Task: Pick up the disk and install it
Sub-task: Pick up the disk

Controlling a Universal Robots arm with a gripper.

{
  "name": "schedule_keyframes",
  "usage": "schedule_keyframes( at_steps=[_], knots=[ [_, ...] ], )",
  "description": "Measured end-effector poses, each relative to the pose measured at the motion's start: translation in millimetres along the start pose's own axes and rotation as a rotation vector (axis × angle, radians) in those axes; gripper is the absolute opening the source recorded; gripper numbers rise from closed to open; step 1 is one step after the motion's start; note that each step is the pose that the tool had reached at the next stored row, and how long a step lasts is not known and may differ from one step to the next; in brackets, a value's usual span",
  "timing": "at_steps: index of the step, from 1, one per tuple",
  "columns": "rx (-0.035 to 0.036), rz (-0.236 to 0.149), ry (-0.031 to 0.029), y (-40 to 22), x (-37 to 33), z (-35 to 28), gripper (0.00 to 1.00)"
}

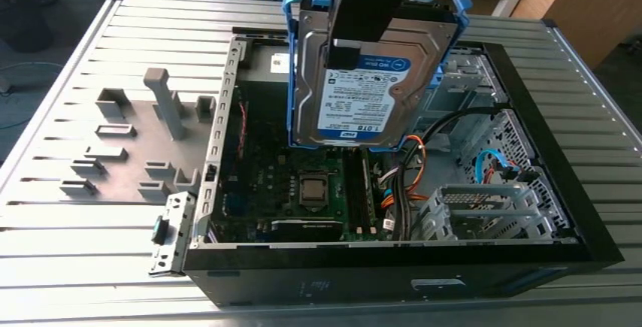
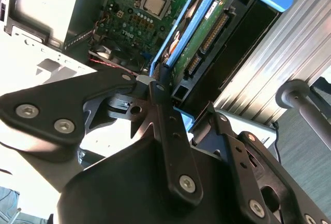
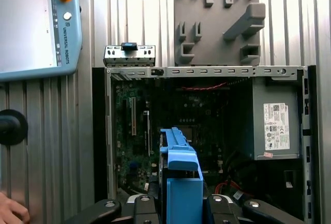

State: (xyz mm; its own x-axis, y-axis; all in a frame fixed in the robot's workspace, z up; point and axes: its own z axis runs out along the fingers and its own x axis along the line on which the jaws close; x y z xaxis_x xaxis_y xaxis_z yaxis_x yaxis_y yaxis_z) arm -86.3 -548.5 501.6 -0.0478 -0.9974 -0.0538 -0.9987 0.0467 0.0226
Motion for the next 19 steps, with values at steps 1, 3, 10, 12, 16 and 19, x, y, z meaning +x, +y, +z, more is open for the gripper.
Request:
schedule_keyframes(
  at_steps=[1, 3, 10, 12, 16, 19],
  knots=[
    [0.0, 0.0, 0.0, -0.4, 0.0, 0.0, 0.36],
    [0.0, 0.0, 0.0, -1.1, -0.1, 0.0, 0.36],
    [0.0, 0.0, 0.0, -3.2, -0.2, 0.0, 0.36],
    [0.0, 0.0, 0.0, -4.0, -0.2, -0.1, 0.36],
    [0.0, 0.0, 0.0, -5.3, -0.2, -0.1, 0.36],
    [0.0, 0.0, 0.0, -6.4, -0.3, -0.1, 0.36]
  ],
)
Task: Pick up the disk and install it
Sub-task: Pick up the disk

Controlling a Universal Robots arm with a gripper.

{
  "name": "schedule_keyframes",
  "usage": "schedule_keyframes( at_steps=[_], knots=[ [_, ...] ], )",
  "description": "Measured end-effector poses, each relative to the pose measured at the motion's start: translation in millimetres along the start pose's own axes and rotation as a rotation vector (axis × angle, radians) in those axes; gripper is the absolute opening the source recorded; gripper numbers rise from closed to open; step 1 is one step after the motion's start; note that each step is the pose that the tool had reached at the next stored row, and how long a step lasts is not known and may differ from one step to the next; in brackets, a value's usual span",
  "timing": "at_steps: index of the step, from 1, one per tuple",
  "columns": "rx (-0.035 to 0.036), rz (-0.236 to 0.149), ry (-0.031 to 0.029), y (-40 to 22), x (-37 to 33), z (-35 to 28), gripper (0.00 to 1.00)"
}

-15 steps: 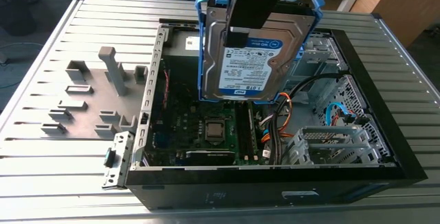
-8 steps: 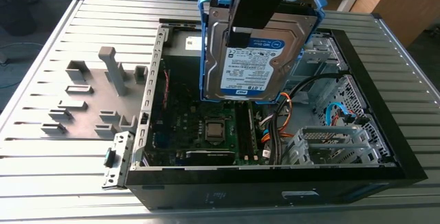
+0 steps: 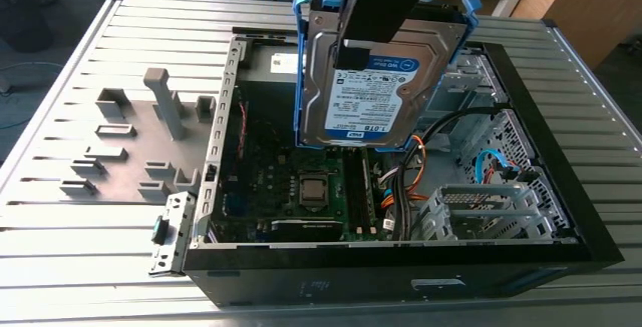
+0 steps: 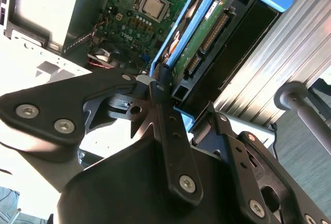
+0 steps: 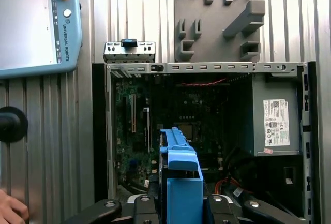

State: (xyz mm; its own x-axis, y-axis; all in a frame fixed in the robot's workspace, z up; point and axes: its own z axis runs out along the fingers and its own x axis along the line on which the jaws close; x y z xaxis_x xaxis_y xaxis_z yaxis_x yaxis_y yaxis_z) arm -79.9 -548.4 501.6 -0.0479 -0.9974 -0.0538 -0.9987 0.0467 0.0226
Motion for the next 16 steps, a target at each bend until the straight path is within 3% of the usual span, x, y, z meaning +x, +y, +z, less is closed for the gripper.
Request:
schedule_keyframes(
  at_steps=[16],
  knots=[
    [0.0001, 0.0, 0.0, -6.3, -0.3, -0.1, 0.36]
  ],
)
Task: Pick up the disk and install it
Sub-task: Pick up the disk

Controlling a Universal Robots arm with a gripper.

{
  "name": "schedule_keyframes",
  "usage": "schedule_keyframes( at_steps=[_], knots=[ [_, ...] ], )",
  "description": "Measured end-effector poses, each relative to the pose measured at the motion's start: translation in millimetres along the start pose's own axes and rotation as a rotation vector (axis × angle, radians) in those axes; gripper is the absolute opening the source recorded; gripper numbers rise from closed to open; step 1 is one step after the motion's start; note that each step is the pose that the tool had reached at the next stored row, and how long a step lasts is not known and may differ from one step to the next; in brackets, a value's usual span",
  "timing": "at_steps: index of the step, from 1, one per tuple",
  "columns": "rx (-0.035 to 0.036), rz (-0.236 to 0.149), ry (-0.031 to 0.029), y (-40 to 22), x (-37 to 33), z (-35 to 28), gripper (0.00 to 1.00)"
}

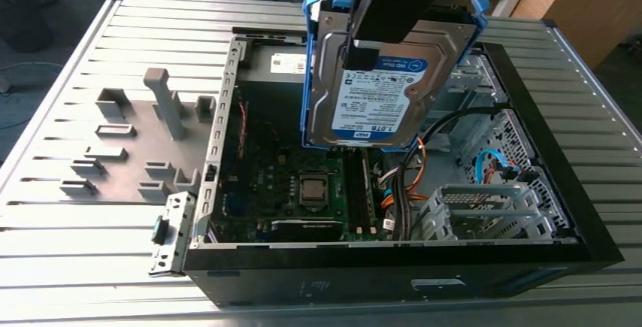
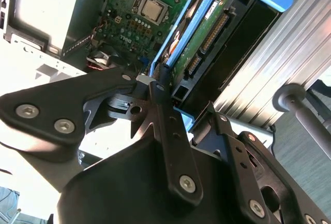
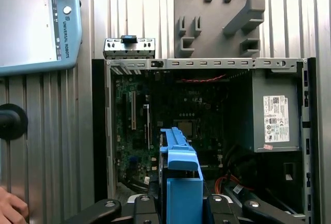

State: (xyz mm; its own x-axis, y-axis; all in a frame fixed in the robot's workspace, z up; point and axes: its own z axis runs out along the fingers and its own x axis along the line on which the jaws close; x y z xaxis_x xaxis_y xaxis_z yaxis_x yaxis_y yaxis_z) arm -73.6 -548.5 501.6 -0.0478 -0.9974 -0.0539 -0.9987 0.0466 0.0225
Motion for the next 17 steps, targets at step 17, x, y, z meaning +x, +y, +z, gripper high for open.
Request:
schedule_keyframes(
  at_steps=[17],
  knots=[
    [0.0, 0.0, -0.0001, -7.2, -0.3, -0.1, 0.36]
  ],
)
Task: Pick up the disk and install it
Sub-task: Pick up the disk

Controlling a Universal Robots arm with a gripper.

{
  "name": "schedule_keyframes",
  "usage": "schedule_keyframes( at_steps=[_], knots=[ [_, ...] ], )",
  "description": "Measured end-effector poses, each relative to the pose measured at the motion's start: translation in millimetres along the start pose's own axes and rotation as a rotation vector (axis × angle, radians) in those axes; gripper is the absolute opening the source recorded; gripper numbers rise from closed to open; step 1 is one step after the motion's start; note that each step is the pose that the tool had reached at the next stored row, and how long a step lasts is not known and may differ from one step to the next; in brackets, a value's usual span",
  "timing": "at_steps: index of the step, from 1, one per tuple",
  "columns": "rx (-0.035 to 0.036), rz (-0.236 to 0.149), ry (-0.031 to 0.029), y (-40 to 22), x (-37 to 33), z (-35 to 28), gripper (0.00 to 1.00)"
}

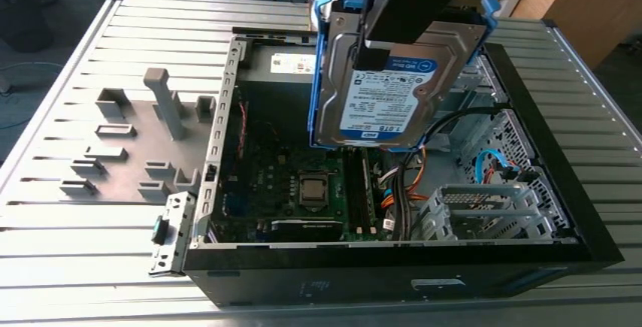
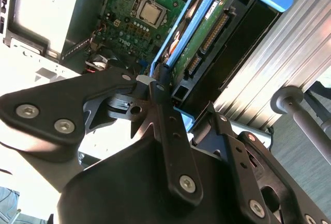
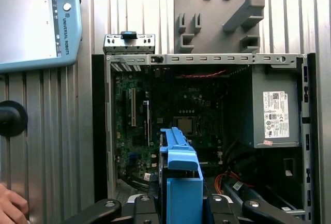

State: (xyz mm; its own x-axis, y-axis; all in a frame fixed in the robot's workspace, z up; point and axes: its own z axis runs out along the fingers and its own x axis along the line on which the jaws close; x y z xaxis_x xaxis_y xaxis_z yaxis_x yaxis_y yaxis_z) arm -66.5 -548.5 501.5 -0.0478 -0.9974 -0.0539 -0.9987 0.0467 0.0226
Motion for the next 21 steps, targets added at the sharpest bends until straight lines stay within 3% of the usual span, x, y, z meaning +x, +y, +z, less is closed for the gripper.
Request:
schedule_keyframes(
  at_steps=[21],
  knots=[
    [0.0, 0.0, 0.0001, -8.6, -0.4, -0.2, 0.36]
  ],
)
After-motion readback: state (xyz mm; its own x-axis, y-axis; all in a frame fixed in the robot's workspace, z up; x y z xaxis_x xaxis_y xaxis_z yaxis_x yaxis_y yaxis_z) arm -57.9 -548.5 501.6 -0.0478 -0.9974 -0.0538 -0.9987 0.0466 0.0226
